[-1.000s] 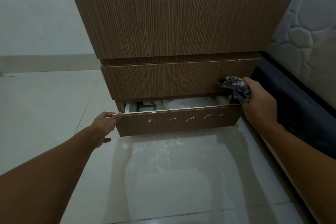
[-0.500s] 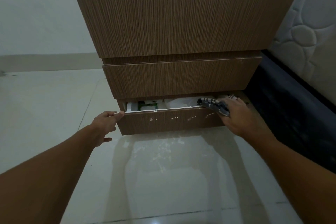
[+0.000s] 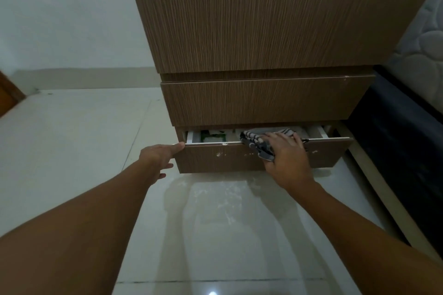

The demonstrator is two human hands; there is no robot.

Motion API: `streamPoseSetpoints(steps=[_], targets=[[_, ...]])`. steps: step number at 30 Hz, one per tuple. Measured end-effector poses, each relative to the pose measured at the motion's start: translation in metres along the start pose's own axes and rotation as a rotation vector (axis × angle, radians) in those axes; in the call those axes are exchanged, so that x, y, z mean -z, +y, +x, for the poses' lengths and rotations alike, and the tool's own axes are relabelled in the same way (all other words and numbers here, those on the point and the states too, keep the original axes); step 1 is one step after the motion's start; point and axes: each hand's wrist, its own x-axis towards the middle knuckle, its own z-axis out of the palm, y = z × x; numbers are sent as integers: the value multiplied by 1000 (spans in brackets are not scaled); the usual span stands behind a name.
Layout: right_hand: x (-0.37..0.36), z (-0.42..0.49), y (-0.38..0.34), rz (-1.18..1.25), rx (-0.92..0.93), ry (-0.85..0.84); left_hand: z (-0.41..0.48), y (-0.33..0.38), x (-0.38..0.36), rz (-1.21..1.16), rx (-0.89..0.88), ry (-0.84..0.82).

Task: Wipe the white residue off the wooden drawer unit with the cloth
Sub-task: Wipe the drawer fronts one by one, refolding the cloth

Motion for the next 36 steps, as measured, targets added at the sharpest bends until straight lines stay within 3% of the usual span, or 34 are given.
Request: streamPoseSetpoints(steps=[6, 16, 25, 31, 36], targets=[[-25, 6, -46, -8, 62, 42, 2, -1, 7, -6, -21, -59], [-57, 19, -142, 129, 123, 74, 6, -18, 34, 37, -42, -315], [-68, 31, -201, 362, 84, 63, 10, -30, 41, 3, -44, -375], [-57, 45, -223, 495, -3, -62, 8, -32, 45, 16, -29, -423], [-44, 56, -228, 763, -147, -224, 4, -31, 47, 8, -23, -449]])
